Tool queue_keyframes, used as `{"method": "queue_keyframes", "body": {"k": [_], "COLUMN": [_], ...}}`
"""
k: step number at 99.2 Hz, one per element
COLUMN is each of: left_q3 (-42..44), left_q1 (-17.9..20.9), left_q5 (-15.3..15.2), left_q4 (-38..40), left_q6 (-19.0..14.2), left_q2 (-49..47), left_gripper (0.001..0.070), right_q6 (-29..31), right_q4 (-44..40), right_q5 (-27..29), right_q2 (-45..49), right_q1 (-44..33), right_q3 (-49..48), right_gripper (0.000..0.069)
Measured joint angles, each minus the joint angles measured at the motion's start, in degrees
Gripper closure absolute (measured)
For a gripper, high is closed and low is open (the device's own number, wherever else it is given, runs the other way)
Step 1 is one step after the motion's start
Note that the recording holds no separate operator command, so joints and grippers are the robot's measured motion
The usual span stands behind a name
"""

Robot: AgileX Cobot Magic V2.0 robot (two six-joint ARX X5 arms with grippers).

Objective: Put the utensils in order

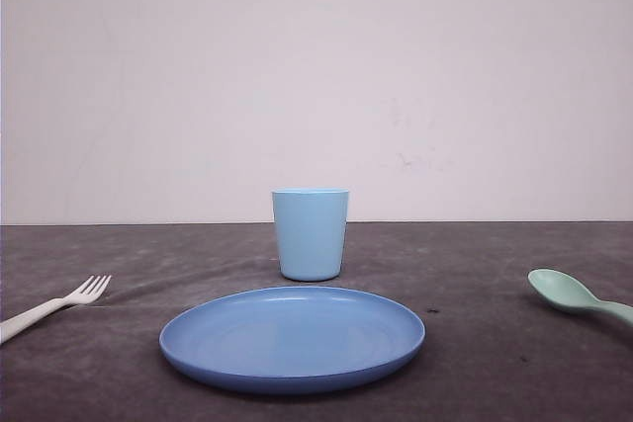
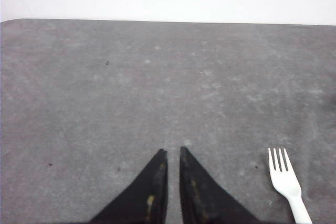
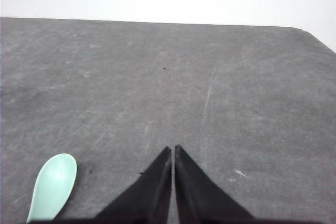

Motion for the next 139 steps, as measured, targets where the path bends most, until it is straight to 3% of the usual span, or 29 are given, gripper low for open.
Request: {"method": "queue_keyframes", "body": {"k": [120,127,139], "left_q3": [0.00,0.00,0.00], "left_q1": [0.00,0.00,0.00], "left_q5": [0.35,0.87,2.19], "left_q4": [0.00,0.04,2.01], "left_q6": [-0.04,-0.94,-5.66], "left_q2": [0.00,0.00,0.02], "left_gripper": [0.0695,0.0695,0.0695], "right_q6": [1.79,3.30,7.52], "right_q4": [0.42,1.46,6.34], "right_q5": [-0.22,-1.29,-5.14], "right_q2": [0.00,0.00,0.00], "right_q1": [0.00,0.00,0.00], "right_q3": [-0.02,-0.04,0.00], "right_gripper": [0.0682,0.0682,0.0682]}}
